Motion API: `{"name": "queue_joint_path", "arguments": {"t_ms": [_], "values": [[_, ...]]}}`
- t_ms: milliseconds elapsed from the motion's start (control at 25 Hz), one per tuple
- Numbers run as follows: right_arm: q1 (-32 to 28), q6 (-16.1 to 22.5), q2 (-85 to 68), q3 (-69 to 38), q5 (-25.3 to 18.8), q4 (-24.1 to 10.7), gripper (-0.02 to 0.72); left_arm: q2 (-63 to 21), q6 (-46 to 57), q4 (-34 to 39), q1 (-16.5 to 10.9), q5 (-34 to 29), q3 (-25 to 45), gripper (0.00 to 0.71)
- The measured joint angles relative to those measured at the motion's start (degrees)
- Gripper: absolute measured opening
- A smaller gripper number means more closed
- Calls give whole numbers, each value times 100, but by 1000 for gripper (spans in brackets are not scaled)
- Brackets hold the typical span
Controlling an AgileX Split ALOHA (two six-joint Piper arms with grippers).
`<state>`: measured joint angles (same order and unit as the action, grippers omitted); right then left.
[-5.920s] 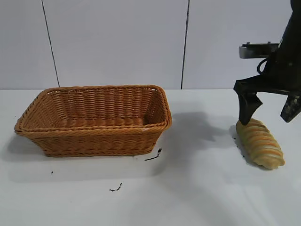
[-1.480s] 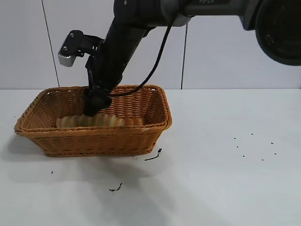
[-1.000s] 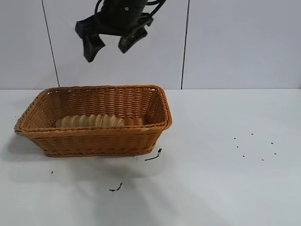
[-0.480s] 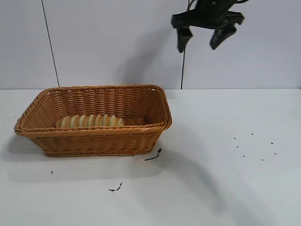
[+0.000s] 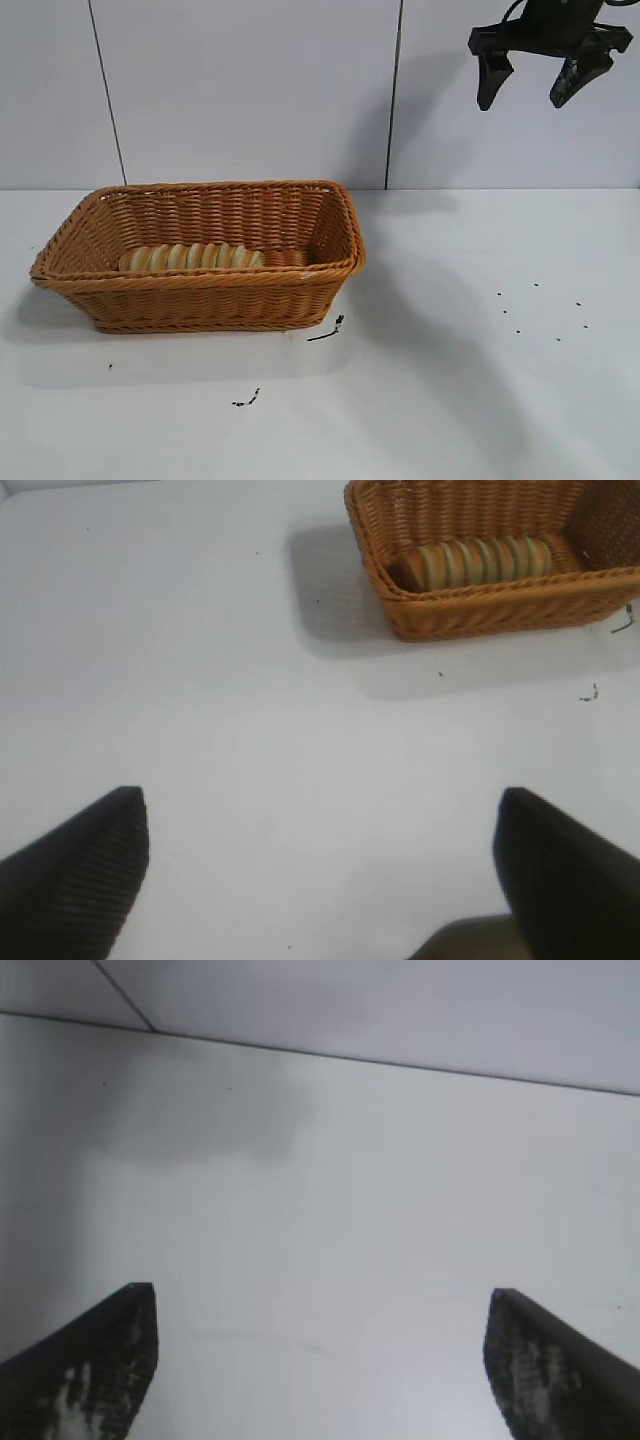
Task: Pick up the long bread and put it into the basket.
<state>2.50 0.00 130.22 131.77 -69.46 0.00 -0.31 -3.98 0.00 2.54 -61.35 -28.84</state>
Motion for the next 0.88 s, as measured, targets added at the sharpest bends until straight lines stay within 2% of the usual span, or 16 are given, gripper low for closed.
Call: {"name": "queue_joint_path", "arguments": {"t_ms": [120, 280, 760, 880], "values": [[0, 0, -476, -408, 0, 0, 609, 0, 0, 0, 0, 0, 0, 696], [0, 30, -1365, -1518, 5, 0, 609, 0, 0, 0, 0, 0, 0, 696], [0, 48, -5404, -6481, 15, 0, 609, 0, 0, 0, 0, 0, 0, 696], [0, 48, -6473, -7692, 144, 0, 609, 0, 0, 0, 0, 0, 0, 696]]}}
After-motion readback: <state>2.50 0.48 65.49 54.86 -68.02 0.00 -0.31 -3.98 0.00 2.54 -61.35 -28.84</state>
